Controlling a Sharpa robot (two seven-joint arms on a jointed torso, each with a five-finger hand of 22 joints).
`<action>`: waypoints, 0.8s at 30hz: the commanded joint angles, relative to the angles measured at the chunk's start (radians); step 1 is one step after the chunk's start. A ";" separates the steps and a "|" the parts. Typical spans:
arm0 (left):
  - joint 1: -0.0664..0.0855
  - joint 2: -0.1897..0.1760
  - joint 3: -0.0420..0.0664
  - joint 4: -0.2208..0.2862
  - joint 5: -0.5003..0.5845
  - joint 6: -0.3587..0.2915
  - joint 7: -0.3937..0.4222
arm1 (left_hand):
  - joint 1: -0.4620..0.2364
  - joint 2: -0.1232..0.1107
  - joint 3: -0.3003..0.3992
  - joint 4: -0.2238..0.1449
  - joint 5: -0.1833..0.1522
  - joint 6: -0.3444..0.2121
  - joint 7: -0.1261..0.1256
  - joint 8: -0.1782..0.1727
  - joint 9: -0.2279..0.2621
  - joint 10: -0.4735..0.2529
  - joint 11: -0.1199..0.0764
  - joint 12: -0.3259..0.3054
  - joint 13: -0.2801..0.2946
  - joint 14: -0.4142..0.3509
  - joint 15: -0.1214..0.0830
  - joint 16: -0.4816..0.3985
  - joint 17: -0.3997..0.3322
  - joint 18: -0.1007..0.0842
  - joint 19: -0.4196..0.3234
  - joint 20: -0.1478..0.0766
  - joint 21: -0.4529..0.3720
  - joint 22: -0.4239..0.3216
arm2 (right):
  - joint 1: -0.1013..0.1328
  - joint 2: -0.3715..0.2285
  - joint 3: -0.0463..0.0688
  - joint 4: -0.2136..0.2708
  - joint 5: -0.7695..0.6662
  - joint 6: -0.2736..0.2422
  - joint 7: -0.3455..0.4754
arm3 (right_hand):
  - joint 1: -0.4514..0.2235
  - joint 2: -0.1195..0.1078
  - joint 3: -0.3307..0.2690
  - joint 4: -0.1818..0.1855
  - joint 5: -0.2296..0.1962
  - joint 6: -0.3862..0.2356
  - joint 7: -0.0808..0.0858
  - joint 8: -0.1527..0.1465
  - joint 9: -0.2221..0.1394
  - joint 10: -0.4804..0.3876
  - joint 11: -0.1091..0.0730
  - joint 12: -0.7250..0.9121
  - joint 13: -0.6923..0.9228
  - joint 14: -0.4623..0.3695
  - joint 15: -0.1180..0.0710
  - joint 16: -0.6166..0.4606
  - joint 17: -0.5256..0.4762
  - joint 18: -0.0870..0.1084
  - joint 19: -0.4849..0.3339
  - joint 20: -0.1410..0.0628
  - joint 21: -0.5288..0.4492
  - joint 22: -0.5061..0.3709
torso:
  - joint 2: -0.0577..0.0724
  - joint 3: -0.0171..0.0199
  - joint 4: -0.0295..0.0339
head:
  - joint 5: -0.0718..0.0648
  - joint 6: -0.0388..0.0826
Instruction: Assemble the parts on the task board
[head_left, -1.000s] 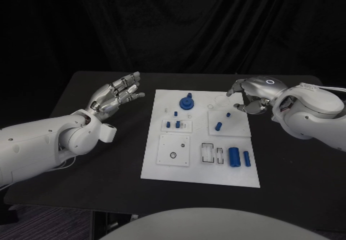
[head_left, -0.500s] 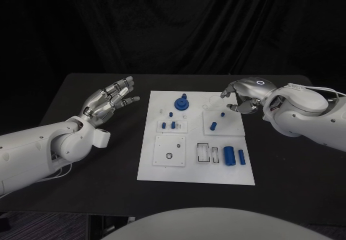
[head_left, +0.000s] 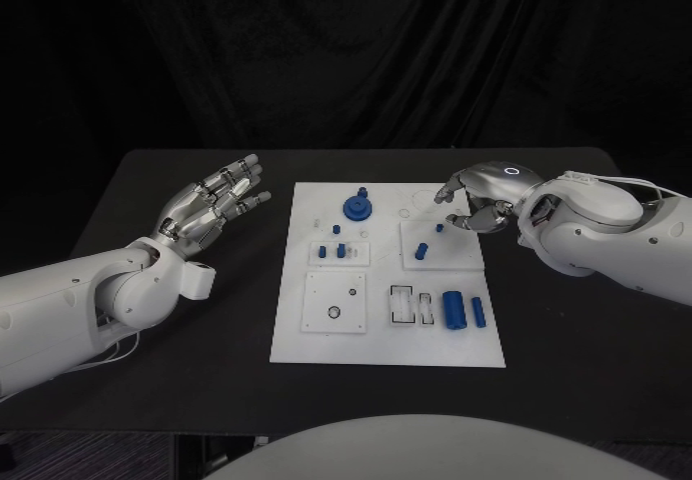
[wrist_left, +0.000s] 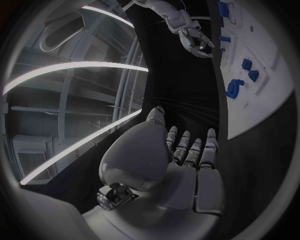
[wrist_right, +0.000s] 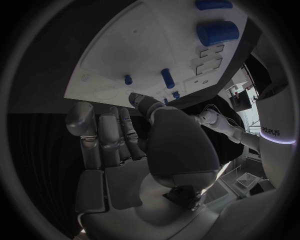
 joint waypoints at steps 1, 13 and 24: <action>-0.002 0.002 0.001 -0.002 0.010 0.009 0.125 | 0.008 -0.002 -0.010 0.001 0.007 -0.005 -0.006 0.001 -0.003 -0.012 -0.002 -0.014 -0.003 -0.026 -0.009 -0.008 -0.005 -0.018 -0.037 -0.024 -0.006 -0.062 | -0.005 -0.002 0.001 -0.003 0.020 0.012 0.007 | -0.014 -0.001 -0.002 0.006 -0.002 0.007 0.001 -0.007 -0.002 0.007 0.002 -0.007 -0.003 0.008 0.001 0.005 -0.001 -0.006 0.005 0.000 0.006 0.114 | 0.000 -0.0007 -0.0010 | -0.001 0.000; -0.005 0.004 0.001 -0.007 0.010 0.007 0.127 | -0.003 -0.010 -0.035 0.002 0.000 -0.064 -0.038 -0.006 -0.023 -0.072 -0.044 -0.119 -0.015 -0.070 -0.100 -0.018 -0.015 0.020 -0.097 -0.074 -0.034 -0.285 | -0.014 0.002 0.001 -0.011 0.033 0.016 0.010 | -0.020 0.003 -0.007 0.012 -0.026 0.008 0.003 -0.013 -0.005 0.023 0.000 -0.014 -0.024 0.014 0.000 0.012 -0.001 -0.007 0.012 -0.002 0.012 0.115 | -0.001 -0.0003 -0.0006 | -0.001 0.000; -0.009 0.006 0.001 -0.011 0.010 0.021 0.124 | 0.009 0.000 -0.029 -0.002 0.013 -0.074 -0.032 -0.007 -0.027 -0.067 -0.032 -0.125 -0.014 -0.070 -0.058 -0.018 -0.015 -0.004 -0.097 -0.057 -0.033 -0.282 | -0.019 0.012 0.001 -0.019 0.034 0.020 0.013 | -0.015 0.007 -0.005 0.012 -0.030 0.020 0.005 -0.013 -0.006 0.064 -0.006 -0.015 -0.047 0.018 -0.005 0.017 -0.004 -0.009 0.020 -0.006 0.020 0.118 | 0.000 -0.0011 -0.0001 | 0.001 0.000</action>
